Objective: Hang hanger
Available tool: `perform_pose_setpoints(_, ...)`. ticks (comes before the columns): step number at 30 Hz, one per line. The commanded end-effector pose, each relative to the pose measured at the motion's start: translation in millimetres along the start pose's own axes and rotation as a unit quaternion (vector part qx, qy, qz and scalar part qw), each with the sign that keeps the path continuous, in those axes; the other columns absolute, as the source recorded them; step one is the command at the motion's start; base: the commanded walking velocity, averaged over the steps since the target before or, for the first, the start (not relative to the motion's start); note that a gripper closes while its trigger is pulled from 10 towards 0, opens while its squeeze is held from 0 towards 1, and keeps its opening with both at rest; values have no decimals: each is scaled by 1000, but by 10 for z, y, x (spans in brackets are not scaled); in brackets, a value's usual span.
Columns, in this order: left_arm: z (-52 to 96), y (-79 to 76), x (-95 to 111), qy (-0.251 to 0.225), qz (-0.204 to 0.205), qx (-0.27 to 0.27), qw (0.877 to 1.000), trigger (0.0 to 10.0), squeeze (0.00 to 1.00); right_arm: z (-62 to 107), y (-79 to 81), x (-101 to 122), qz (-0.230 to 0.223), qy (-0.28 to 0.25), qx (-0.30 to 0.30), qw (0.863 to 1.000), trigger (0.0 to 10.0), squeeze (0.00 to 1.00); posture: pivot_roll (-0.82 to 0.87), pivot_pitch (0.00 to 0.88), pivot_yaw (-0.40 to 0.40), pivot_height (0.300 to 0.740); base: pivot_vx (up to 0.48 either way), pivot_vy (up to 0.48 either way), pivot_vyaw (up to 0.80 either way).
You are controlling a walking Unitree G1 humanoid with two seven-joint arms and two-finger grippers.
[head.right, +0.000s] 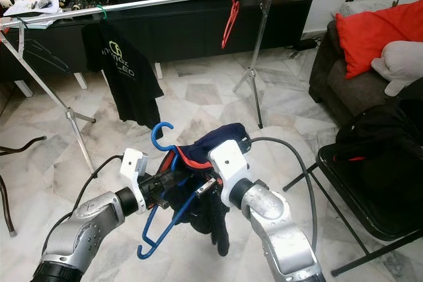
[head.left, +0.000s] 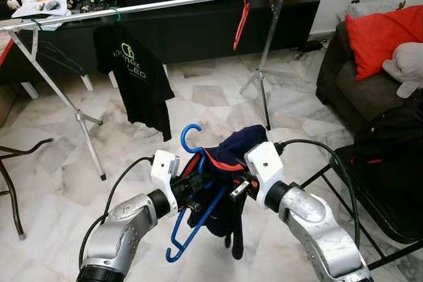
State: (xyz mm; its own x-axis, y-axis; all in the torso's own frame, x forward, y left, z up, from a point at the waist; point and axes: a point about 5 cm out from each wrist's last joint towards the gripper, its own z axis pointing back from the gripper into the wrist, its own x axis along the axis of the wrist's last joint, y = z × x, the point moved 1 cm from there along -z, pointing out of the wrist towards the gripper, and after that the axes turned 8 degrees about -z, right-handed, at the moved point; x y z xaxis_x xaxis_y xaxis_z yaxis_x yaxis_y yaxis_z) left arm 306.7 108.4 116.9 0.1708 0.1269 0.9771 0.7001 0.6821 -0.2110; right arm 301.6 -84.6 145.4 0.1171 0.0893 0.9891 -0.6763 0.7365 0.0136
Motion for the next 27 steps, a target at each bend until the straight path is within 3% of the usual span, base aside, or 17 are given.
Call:
perform_pose_setpoints(1, -10, -67, 78, -14, -7, -22, 1000, 10000, 0, 21, 70, 53, 8, -20, 22, 1000, 10000, 0, -41, 117, 13, 721, 0, 0, 0)
perform_pose_setpoints(7, 36, -130, 77, -15, 5, -51, 999, 10000, 0, 25, 22, 111, 2, -43, 19, 999, 10000, 0, -43, 123, 6, 721, 0, 0, 0)
perform_pose_setpoints(12, 54, -147, 100, -23, 13, -60, 998, 10000, 0, 21, 47, 97, 4, -41, 31, 999, 10000, 0, -40, 123, 4, 721, 0, 0, 0)
perform_pose_setpoints(16, 61, -241, 178, -38, 19, -97, 994, 10000, 0, 27, 41, 70, 5, -35, 31, 999, 10000, 0, -43, 122, 1, 721, 0, 0, 0)
perform_pose_setpoints(27, 54, -287, 195, -45, 30, -109, 993, 10000, 0, 32, 70, 78, 2, -38, 40, 998, 10000, 0, -43, 122, 1, 721, 0, 0, 0)
